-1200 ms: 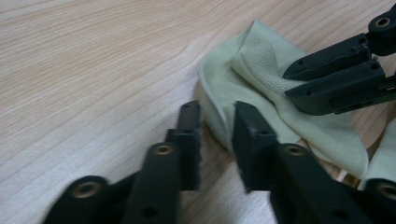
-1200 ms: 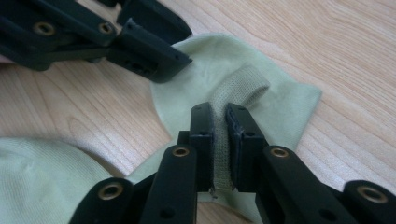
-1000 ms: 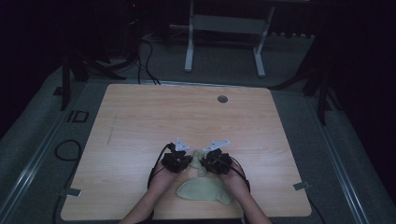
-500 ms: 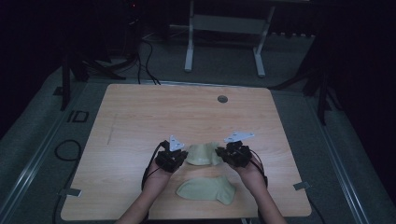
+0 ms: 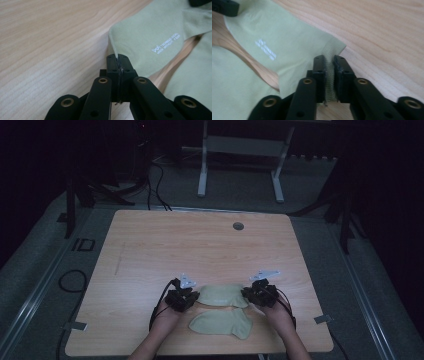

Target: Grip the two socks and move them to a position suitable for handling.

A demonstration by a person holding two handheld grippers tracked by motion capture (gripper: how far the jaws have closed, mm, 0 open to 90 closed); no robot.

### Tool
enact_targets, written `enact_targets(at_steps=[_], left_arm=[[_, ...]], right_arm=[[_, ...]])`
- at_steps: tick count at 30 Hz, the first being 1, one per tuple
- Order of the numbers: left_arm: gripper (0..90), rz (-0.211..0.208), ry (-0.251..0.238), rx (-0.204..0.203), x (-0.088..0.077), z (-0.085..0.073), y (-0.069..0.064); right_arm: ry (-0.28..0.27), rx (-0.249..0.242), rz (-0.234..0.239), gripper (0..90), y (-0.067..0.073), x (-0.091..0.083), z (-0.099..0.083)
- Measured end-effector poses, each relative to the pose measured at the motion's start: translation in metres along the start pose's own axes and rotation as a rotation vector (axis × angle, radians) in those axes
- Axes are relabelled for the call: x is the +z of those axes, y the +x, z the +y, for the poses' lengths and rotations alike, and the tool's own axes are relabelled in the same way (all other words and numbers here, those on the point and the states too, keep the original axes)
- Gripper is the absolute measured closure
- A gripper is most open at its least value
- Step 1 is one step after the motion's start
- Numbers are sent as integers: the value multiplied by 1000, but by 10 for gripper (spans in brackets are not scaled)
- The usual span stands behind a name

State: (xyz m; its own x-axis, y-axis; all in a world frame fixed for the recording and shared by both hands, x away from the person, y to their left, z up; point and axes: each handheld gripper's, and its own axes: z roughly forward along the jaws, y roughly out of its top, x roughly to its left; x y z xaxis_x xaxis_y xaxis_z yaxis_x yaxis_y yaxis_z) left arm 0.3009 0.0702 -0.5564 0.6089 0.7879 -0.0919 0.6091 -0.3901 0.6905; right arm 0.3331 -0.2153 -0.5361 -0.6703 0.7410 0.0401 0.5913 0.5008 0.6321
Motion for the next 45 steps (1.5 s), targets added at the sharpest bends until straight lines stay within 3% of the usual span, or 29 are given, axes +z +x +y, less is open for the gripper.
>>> enact_targets(at_steps=[7, 8, 10, 13, 15, 18, 23, 27, 29, 36, 45], left_arm=[[882, -16, 13, 4, 1, -8, -1], [859, -18, 20, 6, 0, -8, -1], [732, 3, 8, 15, -2, -8, -1], [668, 5, -30, 10, -9, -6, 0], [685, -2, -54, 19, -13, -4, -2], [813, -3, -90, 57, -18, 1, -12], [894, -21, -46, 117, -6, 8, -26], [894, -15, 0, 79, 11, 9, -17], [894, -4, 18, 80, 17, 9, -12], [894, 24, -7, 53, 25, 17, 3], [894, 40, -35, 13, 32, 22, 15]], right_arm=[[27, 18, -45, 678, -8, 8, -4], [27, 26, -43, 676, -9, 8, -4], [12, 40, -54, 665, -12, 3, -4], [-22, 47, -48, 697, -10, -6, -2], [-36, 30, -26, 718, -3, -12, 0], [-30, -19, 5, 748, 9, -13, 0], [-24, -36, 13, 749, 16, -6, -2], [11, -48, -3, 748, 16, 6, -5], [33, -49, -6, 748, 15, 14, -6], [8, -67, -28, 728, 11, 22, 0], [-14, -41, -30, 723, 0, 34, 14]])
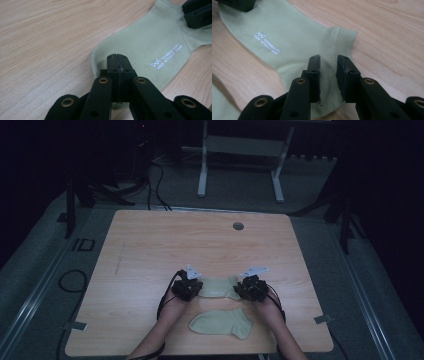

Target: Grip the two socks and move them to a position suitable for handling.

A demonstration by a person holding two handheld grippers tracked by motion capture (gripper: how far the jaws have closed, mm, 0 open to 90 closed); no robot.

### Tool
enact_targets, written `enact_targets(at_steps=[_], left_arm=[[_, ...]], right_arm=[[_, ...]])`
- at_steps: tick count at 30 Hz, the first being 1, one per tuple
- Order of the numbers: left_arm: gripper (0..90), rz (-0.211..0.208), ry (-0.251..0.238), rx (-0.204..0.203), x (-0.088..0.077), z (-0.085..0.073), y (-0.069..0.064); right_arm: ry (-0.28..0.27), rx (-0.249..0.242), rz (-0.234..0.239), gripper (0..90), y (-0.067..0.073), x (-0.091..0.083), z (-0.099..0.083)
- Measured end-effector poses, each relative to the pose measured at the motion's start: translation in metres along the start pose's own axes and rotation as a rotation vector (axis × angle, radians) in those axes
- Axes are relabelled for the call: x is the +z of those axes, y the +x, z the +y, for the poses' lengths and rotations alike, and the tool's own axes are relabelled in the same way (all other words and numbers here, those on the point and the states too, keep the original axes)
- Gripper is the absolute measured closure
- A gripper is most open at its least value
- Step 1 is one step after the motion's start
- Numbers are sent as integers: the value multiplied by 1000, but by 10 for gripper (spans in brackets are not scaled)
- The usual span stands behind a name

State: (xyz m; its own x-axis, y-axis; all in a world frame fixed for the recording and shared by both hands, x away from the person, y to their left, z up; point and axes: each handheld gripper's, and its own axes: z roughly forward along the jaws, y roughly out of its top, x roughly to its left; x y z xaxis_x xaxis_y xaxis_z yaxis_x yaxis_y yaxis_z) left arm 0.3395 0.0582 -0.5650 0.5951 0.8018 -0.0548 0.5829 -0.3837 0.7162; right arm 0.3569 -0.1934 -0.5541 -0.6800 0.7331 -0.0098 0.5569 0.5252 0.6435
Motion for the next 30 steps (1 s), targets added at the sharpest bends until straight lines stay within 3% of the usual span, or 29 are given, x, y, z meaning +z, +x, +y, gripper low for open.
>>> enact_targets(at_steps=[6, 10, 13, 16, 19, 20, 24, 26, 27, 30], left_arm=[[894, -8, -7, -20, -1, -2, 1], [847, -18, -16, -35, -5, -1, 2], [779, -30, -27, -21, -15, 0, 0], [773, -33, -44, -13, -33, 0, 0], [722, -61, -66, -11, -52, -5, -1], [700, -59, -73, 2, -56, -6, -1], [607, -100, -97, -9, -74, -15, -4], [591, -104, -92, -3, -81, -22, -7], [577, -111, -86, -6, -83, -25, -9], [563, -122, -72, -10, -89, -38, -14]], right_arm=[[-2, -6, 4, 715, -3, 3, 3], [15, -12, 24, 644, -2, 1, 6], [-11, -13, 37, 556, 0, -8, 8], [-45, -24, 79, 456, 3, -20, 8], [-87, -24, 116, 372, 7, -38, 2], [-99, -32, 127, 292, 9, -44, -2], [-125, -75, 78, 186, 20, -62, -20], [-135, -67, 84, 210, 22, -70, -29], [-117, -56, 101, 288, 22, -73, -33], [-136, -12, 91, 478, 18, -88, -45]])
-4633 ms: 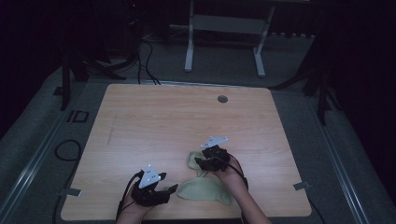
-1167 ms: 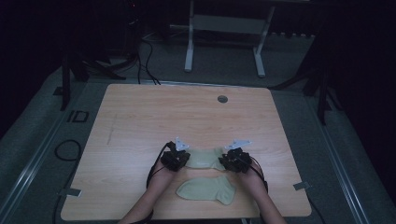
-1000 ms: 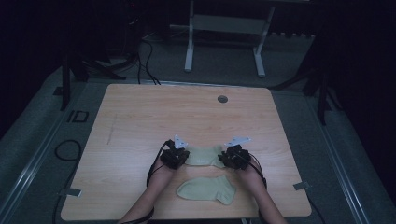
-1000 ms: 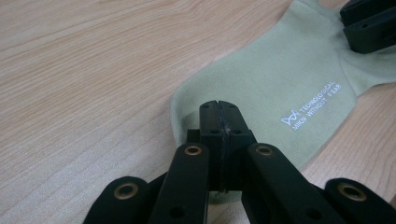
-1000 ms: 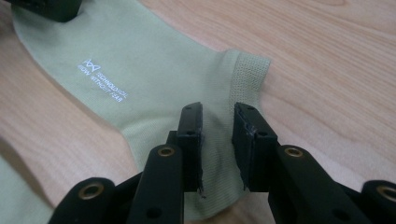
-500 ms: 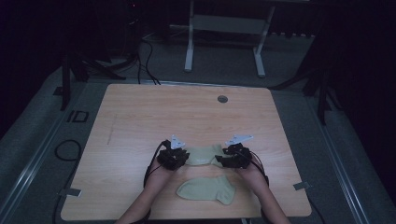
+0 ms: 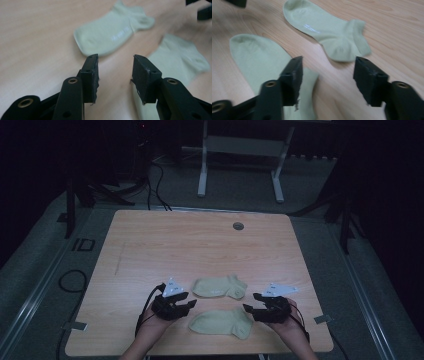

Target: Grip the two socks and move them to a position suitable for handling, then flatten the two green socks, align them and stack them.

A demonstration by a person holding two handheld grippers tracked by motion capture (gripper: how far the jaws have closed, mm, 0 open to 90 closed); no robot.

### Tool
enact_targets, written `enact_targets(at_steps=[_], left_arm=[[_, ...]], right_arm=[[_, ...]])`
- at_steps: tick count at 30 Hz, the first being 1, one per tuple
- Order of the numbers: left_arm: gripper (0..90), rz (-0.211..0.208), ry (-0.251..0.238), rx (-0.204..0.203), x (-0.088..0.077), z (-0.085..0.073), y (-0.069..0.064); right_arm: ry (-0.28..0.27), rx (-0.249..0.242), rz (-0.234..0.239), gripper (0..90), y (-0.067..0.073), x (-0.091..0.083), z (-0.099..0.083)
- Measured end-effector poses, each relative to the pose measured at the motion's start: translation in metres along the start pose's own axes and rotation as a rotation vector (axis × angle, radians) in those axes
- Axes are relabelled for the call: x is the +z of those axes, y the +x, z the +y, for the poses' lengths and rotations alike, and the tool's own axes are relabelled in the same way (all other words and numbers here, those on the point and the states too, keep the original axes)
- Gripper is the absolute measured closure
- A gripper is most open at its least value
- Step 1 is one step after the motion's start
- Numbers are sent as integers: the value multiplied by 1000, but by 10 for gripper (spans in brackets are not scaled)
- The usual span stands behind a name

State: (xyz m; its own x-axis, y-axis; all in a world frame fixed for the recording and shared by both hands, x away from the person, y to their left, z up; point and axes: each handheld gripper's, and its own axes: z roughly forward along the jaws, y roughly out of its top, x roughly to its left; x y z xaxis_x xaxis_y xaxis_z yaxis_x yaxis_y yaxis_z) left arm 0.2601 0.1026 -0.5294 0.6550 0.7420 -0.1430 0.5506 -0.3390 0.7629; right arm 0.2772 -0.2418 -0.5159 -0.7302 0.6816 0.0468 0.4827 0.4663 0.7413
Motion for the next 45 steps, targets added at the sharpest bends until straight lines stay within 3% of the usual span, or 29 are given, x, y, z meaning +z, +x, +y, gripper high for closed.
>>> enact_targets(at_steps=[4, 7, 11, 19, 24, 28, 34, 35, 37, 41, 45], left_arm=[[548, -26, 15, -22, -5, -15, -7], [515, -38, 24, -21, -8, -23, -15], [485, -36, 39, -10, -8, -28, -24], [486, -31, 75, -2, 7, -34, -31], [507, -33, 85, 9, 14, -33, -33], [570, -3, 97, 21, 20, -32, -34], [593, 8, 114, 23, 24, -33, -33], [618, 8, 114, 23, 24, -33, -33], [693, 27, 111, 45, 24, -34, -34], [831, 4, 112, 54, 24, -35, -36], [864, 14, 111, 68, 24, -35, -39]], right_arm=[[-14, 37, -13, 589, 0, -15, -12], [21, 7, -16, 596, 8, -20, -21], [17, 22, -1, 611, 13, -23, -29], [39, 21, 15, 556, 22, -7, -33], [58, -9, 2, 552, 25, 6, -32], [98, -24, -35, 562, 23, 17, -32], [125, -3, -19, 643, 20, 23, -36], [125, -3, -19, 643, 20, 23, -36], [125, -21, -14, 739, 22, 23, -36], [126, -26, -1, 823, 24, 24, -35], [128, -20, 3, 840, 25, 24, -35]])
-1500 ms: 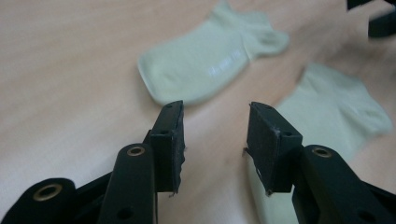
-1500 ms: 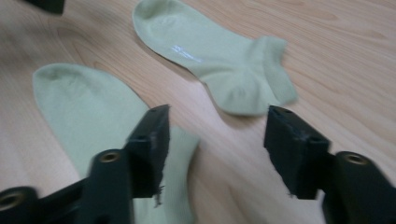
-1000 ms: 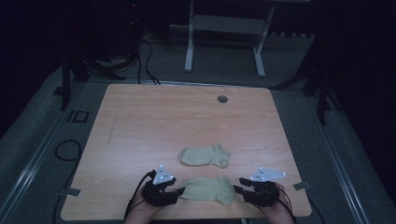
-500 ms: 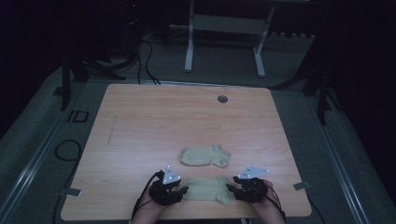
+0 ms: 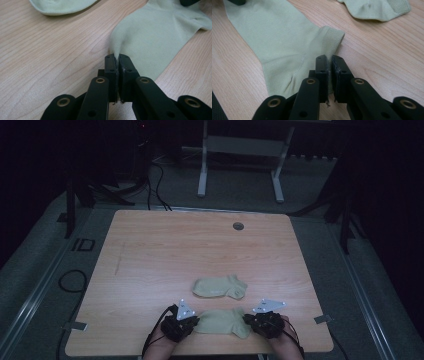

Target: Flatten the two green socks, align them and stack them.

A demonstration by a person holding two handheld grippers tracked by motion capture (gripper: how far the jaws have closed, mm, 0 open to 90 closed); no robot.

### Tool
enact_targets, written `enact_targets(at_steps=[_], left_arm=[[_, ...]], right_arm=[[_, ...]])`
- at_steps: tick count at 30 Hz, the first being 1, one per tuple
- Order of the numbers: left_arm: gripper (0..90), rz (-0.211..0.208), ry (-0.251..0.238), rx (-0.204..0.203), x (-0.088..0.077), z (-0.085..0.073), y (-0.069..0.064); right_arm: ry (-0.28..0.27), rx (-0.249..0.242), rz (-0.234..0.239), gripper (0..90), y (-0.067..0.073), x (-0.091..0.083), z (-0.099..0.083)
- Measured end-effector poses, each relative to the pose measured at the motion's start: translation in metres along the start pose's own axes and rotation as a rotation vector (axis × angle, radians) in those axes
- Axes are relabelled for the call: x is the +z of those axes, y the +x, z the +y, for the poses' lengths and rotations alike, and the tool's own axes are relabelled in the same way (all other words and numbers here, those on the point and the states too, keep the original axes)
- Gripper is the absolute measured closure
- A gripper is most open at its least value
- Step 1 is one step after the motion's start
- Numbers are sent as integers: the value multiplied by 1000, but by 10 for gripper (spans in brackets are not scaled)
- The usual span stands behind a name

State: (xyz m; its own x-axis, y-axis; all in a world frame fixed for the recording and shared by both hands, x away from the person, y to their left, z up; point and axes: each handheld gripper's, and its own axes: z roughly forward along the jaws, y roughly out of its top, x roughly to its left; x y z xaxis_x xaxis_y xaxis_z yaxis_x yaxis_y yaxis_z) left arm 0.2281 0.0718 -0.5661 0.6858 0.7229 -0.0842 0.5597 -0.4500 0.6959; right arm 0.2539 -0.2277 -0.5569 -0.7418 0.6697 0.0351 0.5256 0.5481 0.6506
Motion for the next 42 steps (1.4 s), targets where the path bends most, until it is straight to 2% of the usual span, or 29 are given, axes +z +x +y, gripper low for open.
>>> enact_targets(at_steps=[9, 15, 24, 27, 30, 32, 34, 38, 42], left_arm=[[870, -6, -14, -12, -2, 0, 1], [871, -14, -42, -4, -16, 8, 3], [871, 12, -87, 21, -41, 35, 10], [871, 13, -100, 24, -48, 46, 15], [871, 29, -103, 46, -54, 59, 18], [871, 43, -105, 53, -56, 68, 21], [871, 43, -110, 39, -57, 76, 26], [871, 51, -97, 39, -54, 89, 35], [871, 50, -91, 8, -49, 98, 45]], right_arm=[[16, 11, 21, 857, 2, -4, 2], [-30, -13, 23, 858, 8, -22, 10], [-104, -34, 20, 858, 5, -44, 36], [-123, -43, 8, 857, 2, -50, 47], [-135, -57, -9, 857, -3, -56, 63], [-144, -56, -9, 858, -8, -59, 73], [-149, -48, -8, 857, -13, -60, 83], [-145, -34, -13, 858, -23, -56, 97], [-127, -11, -11, 857, -32, -49, 105]])
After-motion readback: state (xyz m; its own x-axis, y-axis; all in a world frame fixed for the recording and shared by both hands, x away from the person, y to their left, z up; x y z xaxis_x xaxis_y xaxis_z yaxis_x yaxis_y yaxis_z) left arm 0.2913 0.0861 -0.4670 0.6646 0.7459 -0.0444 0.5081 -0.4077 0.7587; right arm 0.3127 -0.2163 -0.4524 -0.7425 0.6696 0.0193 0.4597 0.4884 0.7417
